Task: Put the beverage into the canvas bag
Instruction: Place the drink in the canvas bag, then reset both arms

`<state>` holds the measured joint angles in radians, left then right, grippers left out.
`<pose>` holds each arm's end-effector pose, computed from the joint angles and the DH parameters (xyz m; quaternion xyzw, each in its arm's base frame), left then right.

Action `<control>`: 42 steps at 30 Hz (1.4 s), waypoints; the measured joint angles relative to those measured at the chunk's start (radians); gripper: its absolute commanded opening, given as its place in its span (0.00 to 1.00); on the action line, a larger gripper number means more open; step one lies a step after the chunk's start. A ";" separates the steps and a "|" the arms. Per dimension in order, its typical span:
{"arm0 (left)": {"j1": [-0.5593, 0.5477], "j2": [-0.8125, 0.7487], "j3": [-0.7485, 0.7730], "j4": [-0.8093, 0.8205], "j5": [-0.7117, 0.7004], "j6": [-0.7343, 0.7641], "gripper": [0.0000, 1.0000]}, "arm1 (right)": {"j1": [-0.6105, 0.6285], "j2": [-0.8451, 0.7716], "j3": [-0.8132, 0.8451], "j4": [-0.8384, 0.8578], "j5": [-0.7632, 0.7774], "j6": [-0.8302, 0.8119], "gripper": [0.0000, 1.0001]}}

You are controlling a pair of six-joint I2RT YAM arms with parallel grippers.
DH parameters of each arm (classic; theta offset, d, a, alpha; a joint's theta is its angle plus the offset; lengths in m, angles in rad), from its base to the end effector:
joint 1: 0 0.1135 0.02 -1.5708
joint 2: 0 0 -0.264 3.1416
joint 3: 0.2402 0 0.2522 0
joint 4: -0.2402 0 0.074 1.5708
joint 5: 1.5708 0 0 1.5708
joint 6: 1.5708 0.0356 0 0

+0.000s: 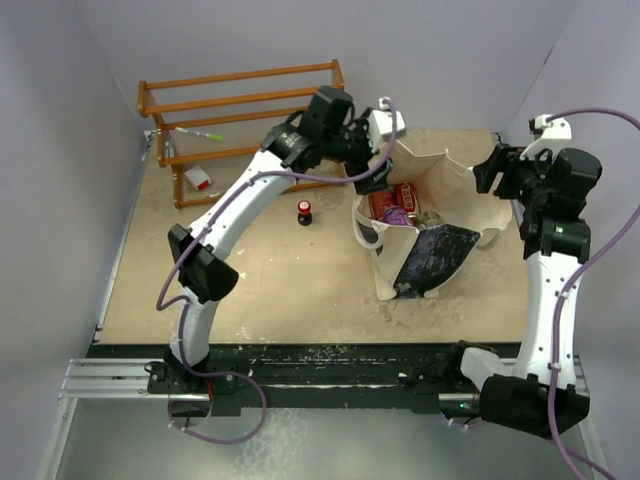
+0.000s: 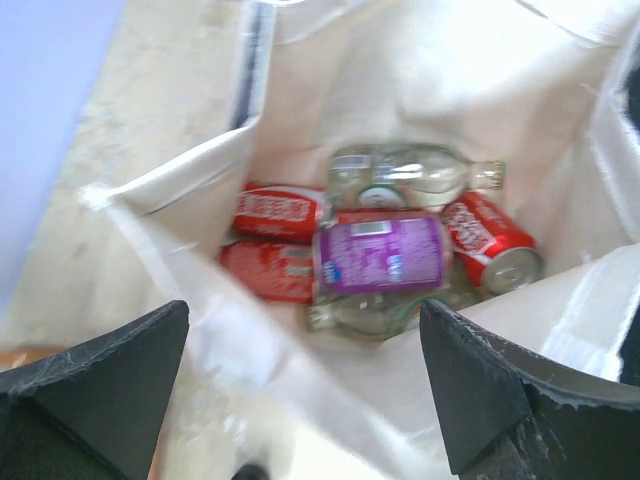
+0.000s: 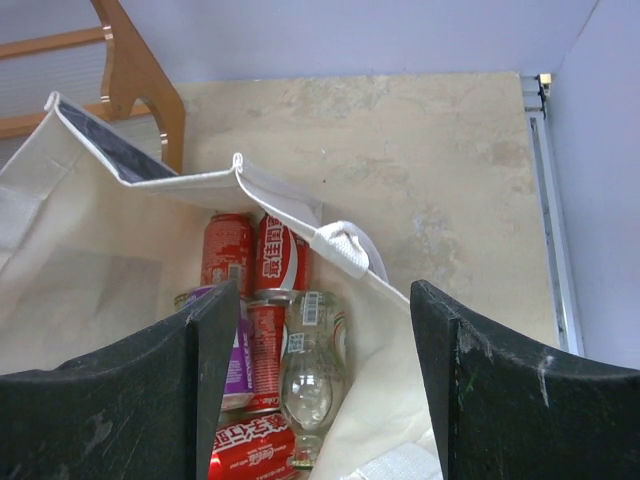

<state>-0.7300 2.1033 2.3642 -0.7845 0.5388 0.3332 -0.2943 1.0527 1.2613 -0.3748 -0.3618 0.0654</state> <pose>0.3349 -0.3242 0.4098 0.5379 0.6521 -0.3210 0.4271 0.2164 -0.0524 0.4345 0.0200 0.7596 0.0639 0.6470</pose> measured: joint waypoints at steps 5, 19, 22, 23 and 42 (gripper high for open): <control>0.084 -0.068 -0.001 0.005 -0.090 0.001 0.99 | 0.007 0.065 0.105 -0.047 0.001 -0.042 0.75; 0.307 -0.291 -0.270 0.131 -0.560 0.051 0.99 | 0.008 0.338 0.428 -0.175 0.063 -0.111 0.94; 0.359 -0.292 -0.298 0.135 -0.613 0.045 0.99 | 0.008 0.377 0.494 -0.203 0.092 -0.120 1.00; 0.384 -0.292 -0.300 0.132 -0.618 0.038 0.99 | 0.008 0.388 0.523 -0.215 0.098 -0.124 1.00; 0.700 -0.510 -0.301 0.103 -0.367 -0.125 0.99 | 0.008 0.132 0.446 -0.071 0.107 -0.041 1.00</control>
<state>-0.0299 1.5929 2.0636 -0.6811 0.1722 0.2085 -0.2863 1.1851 1.7069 -0.4454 -0.2546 0.0242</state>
